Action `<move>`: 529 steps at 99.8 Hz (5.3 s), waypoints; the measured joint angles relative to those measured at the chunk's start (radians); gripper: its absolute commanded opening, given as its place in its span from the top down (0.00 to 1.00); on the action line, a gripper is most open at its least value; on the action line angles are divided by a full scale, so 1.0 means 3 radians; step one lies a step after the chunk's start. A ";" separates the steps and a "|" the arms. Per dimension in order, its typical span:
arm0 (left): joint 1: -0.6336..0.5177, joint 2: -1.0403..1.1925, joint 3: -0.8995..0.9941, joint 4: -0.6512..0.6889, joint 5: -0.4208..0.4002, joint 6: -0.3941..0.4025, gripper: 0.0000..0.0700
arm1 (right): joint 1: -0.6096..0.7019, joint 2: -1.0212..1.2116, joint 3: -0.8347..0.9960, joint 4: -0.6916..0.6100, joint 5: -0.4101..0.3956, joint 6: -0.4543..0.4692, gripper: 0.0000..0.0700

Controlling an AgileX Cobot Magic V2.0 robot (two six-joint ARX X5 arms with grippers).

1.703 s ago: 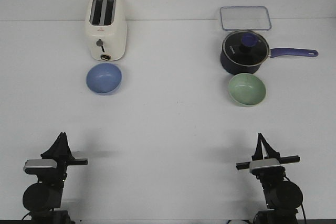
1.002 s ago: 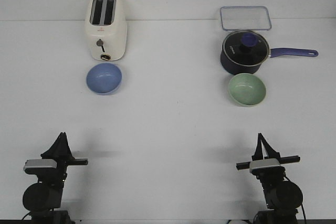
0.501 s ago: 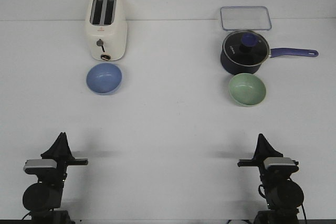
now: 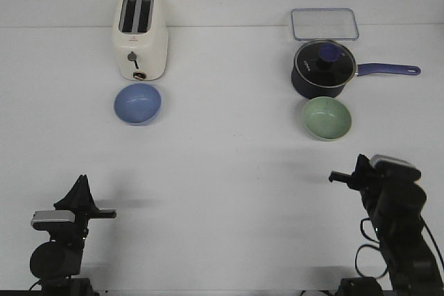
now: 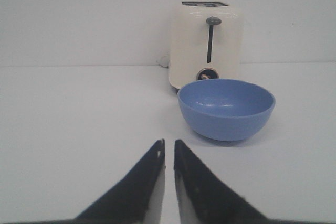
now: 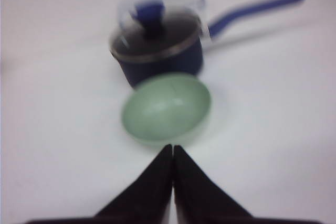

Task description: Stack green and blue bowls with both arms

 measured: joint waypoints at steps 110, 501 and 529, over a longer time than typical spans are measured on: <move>0.0001 0.0000 0.0000 0.0000 0.0000 0.0000 0.98 | -0.0643 0.3468 0.1506 0.0364 -0.0618 -0.0426 1.00; -0.0407 0.4325 0.3864 -0.1940 0.1228 -0.0872 0.98 | 0.0900 0.1096 0.0411 -0.0075 -0.0638 -0.0401 0.47; -0.1476 0.4101 0.3772 -0.2243 0.1227 -0.0806 0.98 | 0.0058 0.1096 0.0411 -0.0078 -0.0764 -0.0567 0.47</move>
